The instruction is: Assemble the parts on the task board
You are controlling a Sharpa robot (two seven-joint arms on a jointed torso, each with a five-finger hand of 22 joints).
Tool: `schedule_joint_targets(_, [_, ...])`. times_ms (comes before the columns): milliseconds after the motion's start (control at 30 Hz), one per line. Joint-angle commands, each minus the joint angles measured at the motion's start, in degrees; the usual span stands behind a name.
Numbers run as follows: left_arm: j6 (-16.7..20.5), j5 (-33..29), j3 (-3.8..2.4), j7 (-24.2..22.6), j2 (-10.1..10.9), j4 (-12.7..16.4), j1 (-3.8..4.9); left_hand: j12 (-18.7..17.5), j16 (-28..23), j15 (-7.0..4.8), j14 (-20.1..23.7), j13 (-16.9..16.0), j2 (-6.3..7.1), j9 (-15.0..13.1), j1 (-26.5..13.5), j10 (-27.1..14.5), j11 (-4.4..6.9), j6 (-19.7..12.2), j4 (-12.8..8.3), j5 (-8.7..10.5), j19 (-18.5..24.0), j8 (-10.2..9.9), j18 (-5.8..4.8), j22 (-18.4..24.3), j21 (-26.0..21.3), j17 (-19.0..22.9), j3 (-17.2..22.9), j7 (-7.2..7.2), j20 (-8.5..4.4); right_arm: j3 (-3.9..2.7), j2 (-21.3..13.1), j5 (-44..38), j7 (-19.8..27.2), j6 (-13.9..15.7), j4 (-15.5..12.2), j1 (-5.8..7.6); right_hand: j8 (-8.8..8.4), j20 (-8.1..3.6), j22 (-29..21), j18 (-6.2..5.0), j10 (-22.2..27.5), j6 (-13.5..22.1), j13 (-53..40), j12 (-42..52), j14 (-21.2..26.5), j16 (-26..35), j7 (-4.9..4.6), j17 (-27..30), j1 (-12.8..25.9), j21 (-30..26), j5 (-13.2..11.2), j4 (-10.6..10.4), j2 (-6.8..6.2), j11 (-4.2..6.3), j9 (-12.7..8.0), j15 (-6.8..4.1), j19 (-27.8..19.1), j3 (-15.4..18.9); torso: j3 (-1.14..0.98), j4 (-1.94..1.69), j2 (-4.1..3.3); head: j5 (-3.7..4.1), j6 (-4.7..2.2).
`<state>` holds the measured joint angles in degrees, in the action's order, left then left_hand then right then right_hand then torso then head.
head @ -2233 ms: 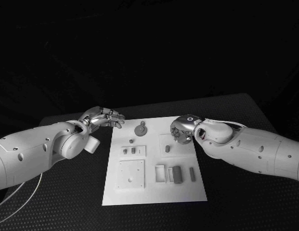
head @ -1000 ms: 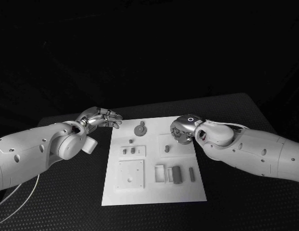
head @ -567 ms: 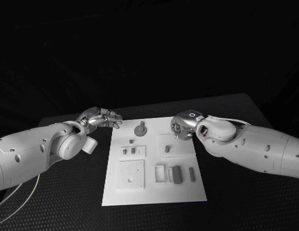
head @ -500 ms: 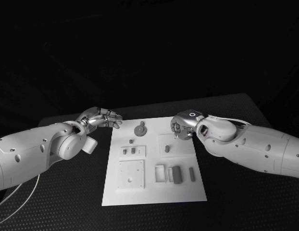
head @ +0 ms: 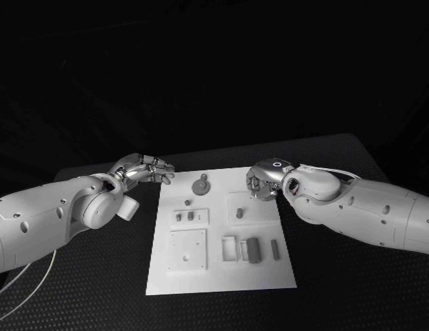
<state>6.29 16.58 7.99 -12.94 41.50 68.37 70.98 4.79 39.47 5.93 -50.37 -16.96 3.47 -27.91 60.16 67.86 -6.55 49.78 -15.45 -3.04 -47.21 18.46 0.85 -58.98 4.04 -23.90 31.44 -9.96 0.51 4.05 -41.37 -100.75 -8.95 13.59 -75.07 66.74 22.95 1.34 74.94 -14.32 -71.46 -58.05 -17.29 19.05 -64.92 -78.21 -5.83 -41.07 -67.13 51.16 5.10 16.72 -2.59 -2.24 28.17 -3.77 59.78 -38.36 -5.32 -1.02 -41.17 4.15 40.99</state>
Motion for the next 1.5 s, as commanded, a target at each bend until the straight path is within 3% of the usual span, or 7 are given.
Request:
schedule_joint_targets(33, [-0.4,-0.3,-0.06,-0.3,-0.1,0.0,0.03,-0.3,-0.3,-0.01,-0.3,0.1,0.01,0.1,-0.8,-0.3,-0.07,-0.5,-0.1,0.07,-0.2,-0.1,-0.85,0.1,-0.2,-0.1,-0.1,-0.14,0.19,-0.02,0.0,1.2,1.0,0.8,-0.7,0.00,0.10,-0.17,0.2,-0.68,-0.1,-0.1,-0.1,-0.2,-0.1,0.0,-0.31,-0.1,-0.5,0.0,0.4,0.1,0.03,0.17,1.0,-0.38,-0.1,-0.4,-0.02,-0.03,0.01,-0.03,-0.01])
schedule_joint_targets(233, [-0.4,-0.3,-0.06,-0.3,-0.2,-0.5,0.03,-0.3,-0.3,-0.01,-0.3,0.1,0.02,0.1,-0.8,-0.3,-0.08,-0.5,-0.1,0.07,-0.2,-0.1,-0.85,0.1,-0.2,-0.1,-0.2,-0.14,0.19,-0.13,-0.7,2.9,1.6,3.2,-3.3,0.00,0.11,-0.17,0.2,-0.68,-0.1,-0.2,-0.1,-0.2,0.0,0.1,-0.30,-0.1,-0.5,0.0,0.4,0.1,0.03,0.18,1.1,-0.40,-0.1,-0.4,-0.01,-0.09,0.01,-0.21,0.07])
schedule_joint_targets(500, [-0.4,-0.3,-0.06,-0.3,-0.3,-1.2,0.04,-0.4,-0.4,-0.01,-0.4,0.1,0.04,0.1,-0.8,-0.3,-0.08,-0.5,-0.1,0.07,-0.2,-0.1,-0.85,0.2,-0.2,-0.2,-0.2,-0.14,0.19,-2.84,-1.1,5.2,1.8,3.4,-7.6,0.26,0.13,-0.19,0.2,-0.68,-0.1,-0.2,-0.2,-0.2,-0.1,0.1,-0.28,-0.1,-0.6,0.0,0.4,0.1,0.02,0.20,1.2,-0.42,-0.1,-0.5,0.07,-0.02,-0.02,-0.89,0.03])
schedule_joint_targets(1033, [0.2,-0.9,-0.06,-0.3,-1.7,-4.0,0.07,-0.3,-0.5,-0.02,-0.4,0.1,0.08,0.1,-0.8,-0.2,-0.07,-0.4,-0.1,0.07,-0.2,-0.1,-0.85,0.3,-0.2,-0.3,-0.2,-0.13,0.18,-3.43,5.3,8.9,3.5,2.0,-10.7,0.02,0.03,-0.20,0.2,-0.68,0.0,0.1,-0.3,-0.4,0.0,0.3,-0.35,-0.1,-0.6,-0.1,0.4,0.1,0.24,0.19,1.4,-0.43,0.0,-0.5,0.15,-0.02,0.03,-6.65,1.34])
schedule_joint_targets(1167, [0.4,-1.1,-0.06,-0.3,-2.3,-4.7,0.08,-0.3,-0.5,-0.01,-0.4,0.1,0.09,0.1,-0.8,-0.2,-0.05,-0.4,-0.1,0.07,-0.2,0.0,-0.85,0.3,-0.2,-0.3,-0.1,-0.12,0.18,-2.92,7.4,8.5,3.8,1.6,-9.8,-0.80,0.00,-0.19,0.2,-0.68,0.1,0.1,-0.4,-0.4,0.0,0.3,-0.37,-0.1,-0.6,-0.2,0.4,0.1,0.30,0.17,1.5,-0.42,-0.1,-0.6,0.15,-0.06,0.03,-8.44,2.05])
schedule_joint_targets(1267, [0.4,-1.1,-0.06,-0.3,-2.7,-5.0,0.09,-0.3,-0.6,-0.01,-0.4,0.1,0.11,0.1,-0.8,-0.2,-0.05,-0.4,-0.1,0.07,-0.2,0.0,-0.85,0.3,-0.2,-0.4,-0.1,-0.11,0.18,-1.65,8.9,7.5,4.2,1.4,-8.8,-1.43,-0.03,-0.18,0.2,-0.68,0.1,0.2,-0.4,-0.5,0.1,0.4,-0.39,-0.1,-0.6,-0.3,0.4,0.1,0.36,0.16,1.5,-0.40,-0.1,-0.6,0.13,-0.01,0.02,-9.89,2.64])
schedule_joint_targets(1500, [0.7,-1.1,-0.06,-0.3,-3.1,-5.0,0.10,-0.3,-0.6,-0.01,-0.4,0.1,0.12,0.1,-0.8,-0.2,-0.04,-0.4,-0.1,0.07,-0.2,0.0,-0.85,0.4,-0.2,-0.4,-0.1,-0.10,0.19,0.55,11.4,5.7,4.6,1.2,-6.9,-3.39,-0.06,-0.17,0.2,-0.68,0.2,0.3,-0.4,-0.5,0.1,0.4,-0.41,-0.1,-0.6,-0.3,0.4,0.1,0.41,0.14,1.6,-0.38,-0.1,-0.6,0.11,-0.06,-0.01,-11.40,3.47])
